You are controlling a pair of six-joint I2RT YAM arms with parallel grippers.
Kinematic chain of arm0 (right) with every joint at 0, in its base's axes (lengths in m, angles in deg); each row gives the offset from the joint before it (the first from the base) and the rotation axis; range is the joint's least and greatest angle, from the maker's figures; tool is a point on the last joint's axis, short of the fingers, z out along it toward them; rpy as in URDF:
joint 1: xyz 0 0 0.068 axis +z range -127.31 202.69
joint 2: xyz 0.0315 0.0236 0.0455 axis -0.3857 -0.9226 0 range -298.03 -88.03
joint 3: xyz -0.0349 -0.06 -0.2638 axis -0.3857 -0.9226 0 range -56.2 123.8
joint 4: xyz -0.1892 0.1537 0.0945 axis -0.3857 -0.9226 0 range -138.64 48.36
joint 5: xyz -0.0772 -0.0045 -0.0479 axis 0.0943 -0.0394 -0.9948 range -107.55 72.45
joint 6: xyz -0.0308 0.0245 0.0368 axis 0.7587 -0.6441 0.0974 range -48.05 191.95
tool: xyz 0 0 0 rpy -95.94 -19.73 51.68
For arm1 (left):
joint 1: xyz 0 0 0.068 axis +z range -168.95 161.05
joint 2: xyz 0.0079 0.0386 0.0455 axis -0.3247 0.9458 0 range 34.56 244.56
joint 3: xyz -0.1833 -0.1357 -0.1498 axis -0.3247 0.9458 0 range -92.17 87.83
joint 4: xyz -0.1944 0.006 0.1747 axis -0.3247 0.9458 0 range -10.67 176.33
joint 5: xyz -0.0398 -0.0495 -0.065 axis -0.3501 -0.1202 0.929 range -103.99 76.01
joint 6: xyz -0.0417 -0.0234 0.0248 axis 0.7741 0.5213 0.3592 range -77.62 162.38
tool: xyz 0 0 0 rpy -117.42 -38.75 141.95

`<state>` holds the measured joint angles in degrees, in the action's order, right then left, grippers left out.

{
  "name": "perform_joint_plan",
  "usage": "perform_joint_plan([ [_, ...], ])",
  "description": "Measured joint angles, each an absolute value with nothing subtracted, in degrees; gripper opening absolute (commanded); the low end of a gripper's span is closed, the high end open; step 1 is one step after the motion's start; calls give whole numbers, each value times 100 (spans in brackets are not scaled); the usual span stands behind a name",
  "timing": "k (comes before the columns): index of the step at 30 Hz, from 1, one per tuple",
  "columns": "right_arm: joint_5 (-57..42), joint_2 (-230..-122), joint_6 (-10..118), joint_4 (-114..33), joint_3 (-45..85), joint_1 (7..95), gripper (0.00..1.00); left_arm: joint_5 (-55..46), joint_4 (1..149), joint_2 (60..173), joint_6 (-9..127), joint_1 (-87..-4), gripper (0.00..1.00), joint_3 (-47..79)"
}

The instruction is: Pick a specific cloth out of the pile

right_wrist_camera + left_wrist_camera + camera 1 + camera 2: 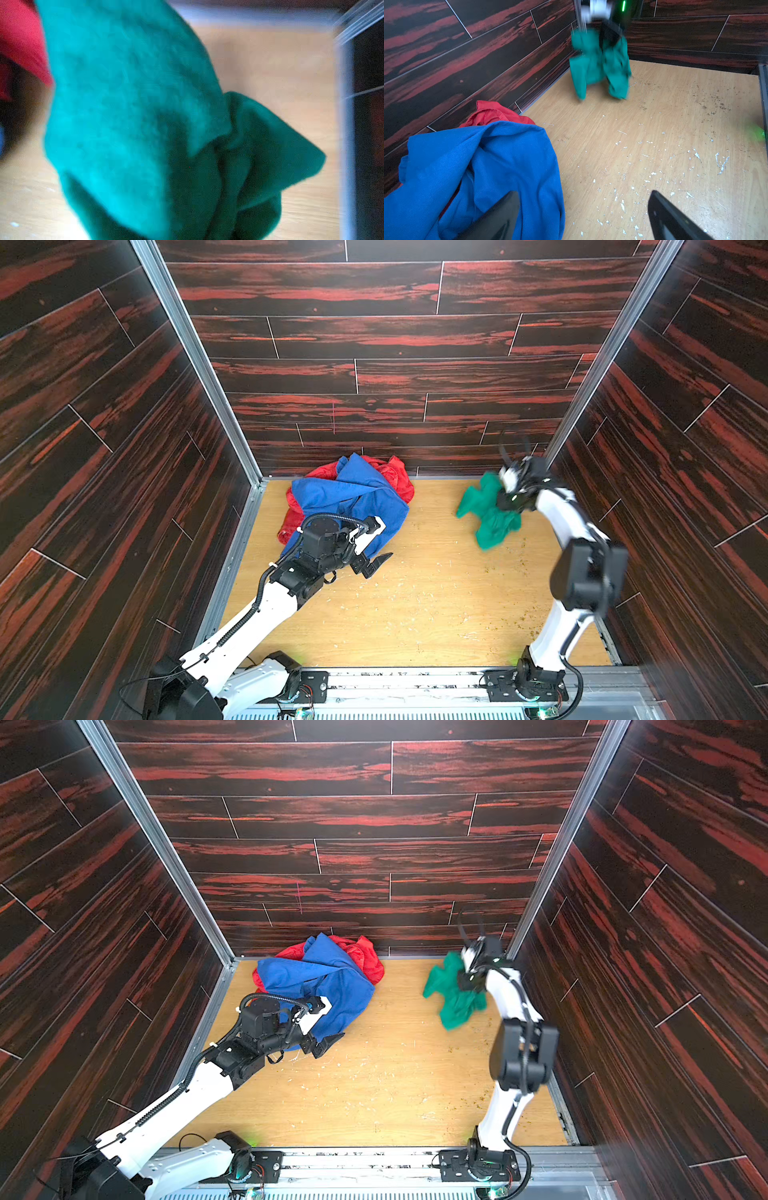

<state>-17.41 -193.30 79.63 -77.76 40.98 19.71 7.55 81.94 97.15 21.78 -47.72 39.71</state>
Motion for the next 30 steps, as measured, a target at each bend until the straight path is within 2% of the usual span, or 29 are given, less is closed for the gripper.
perform_joint_plan([
  [6,-2720,-18701,8085,-7275,4061,1942,0,761,8194,9713,2180,-4772,99,3971],
  [12,-3579,-19111,8341,-7050,3989,1940,0,759,8194,9713,2180,-4772,99,3971],
  [16,-3865,-19363,8337,-6482,3445,1944,0,757,8194,9711,2180,-4772,99,3971],
  [23,-3870,-20189,8190,-6003,3143,1947,0,742,8194,9711,2160,-4772,99,3971],
  [30,-3258,-20414,7823,-6044,3145,1944,0,744,8194,9713,2156,-4772,99,3971],
])
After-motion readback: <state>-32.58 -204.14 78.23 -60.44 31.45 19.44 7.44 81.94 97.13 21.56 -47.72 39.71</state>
